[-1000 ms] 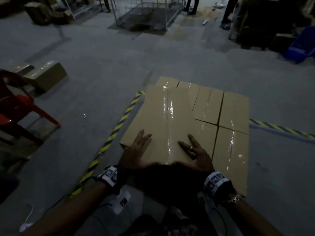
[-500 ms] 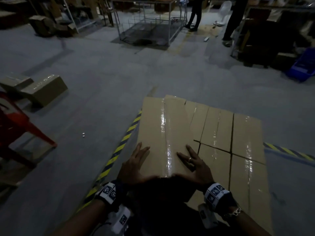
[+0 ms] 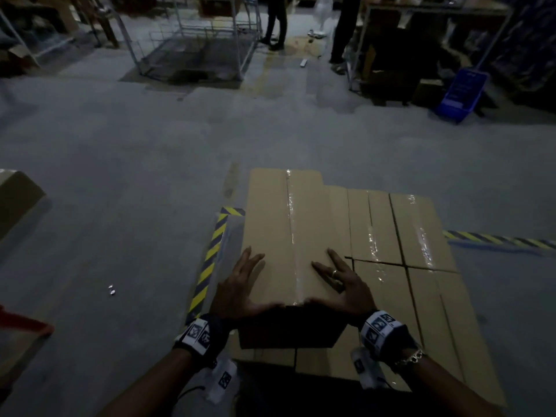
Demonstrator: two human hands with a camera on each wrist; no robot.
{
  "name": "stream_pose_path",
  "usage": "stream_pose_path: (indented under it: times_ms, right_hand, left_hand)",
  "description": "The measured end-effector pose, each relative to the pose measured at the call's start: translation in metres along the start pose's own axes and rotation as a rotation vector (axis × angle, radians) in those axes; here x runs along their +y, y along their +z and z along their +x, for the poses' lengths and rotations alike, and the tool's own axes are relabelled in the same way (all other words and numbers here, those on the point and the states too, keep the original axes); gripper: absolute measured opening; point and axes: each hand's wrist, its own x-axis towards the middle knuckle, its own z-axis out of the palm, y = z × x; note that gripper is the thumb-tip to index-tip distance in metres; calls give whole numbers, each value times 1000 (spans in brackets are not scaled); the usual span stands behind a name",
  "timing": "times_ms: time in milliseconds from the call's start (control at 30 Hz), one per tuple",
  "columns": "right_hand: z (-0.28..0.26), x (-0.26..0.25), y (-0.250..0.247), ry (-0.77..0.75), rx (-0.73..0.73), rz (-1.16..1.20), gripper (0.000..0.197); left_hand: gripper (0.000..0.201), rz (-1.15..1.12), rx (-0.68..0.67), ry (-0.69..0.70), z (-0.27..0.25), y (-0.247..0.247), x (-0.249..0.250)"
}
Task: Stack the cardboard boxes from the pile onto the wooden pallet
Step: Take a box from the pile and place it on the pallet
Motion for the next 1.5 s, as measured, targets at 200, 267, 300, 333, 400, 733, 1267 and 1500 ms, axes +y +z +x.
stream_pose_path:
  times_ms: [200, 267, 300, 333, 400, 733, 1267, 1500]
  right_hand:
    - [32, 11, -11, -17, 40, 20, 93]
    - [44, 15, -13, -24, 47, 54, 93]
    - [50, 17, -14, -29, 49, 74, 94]
    - [56, 20, -14, -33, 49, 87, 95]
    - [67, 26, -12, -20, 43, 112, 95]
    - [153, 61, 8, 110, 56, 203, 93]
    - [402, 153, 79, 190, 73, 56, 96]
    - [441, 233, 159, 207, 46, -12, 92]
  left_hand:
    - [110, -17, 8, 26, 43, -5, -2]
    - [107, -23, 17, 11, 55, -9, 1]
    - [106, -20, 24, 0, 60, -11, 2]
    - [104, -8, 31, -6, 66, -13, 3]
    - [100, 28, 15, -3, 77, -14, 2]
    - [100, 15, -175, -9, 181, 22, -83]
    - [106, -113, -336, -54, 379, 100, -281]
    - [102, -108, -392, 16, 400, 185, -368]
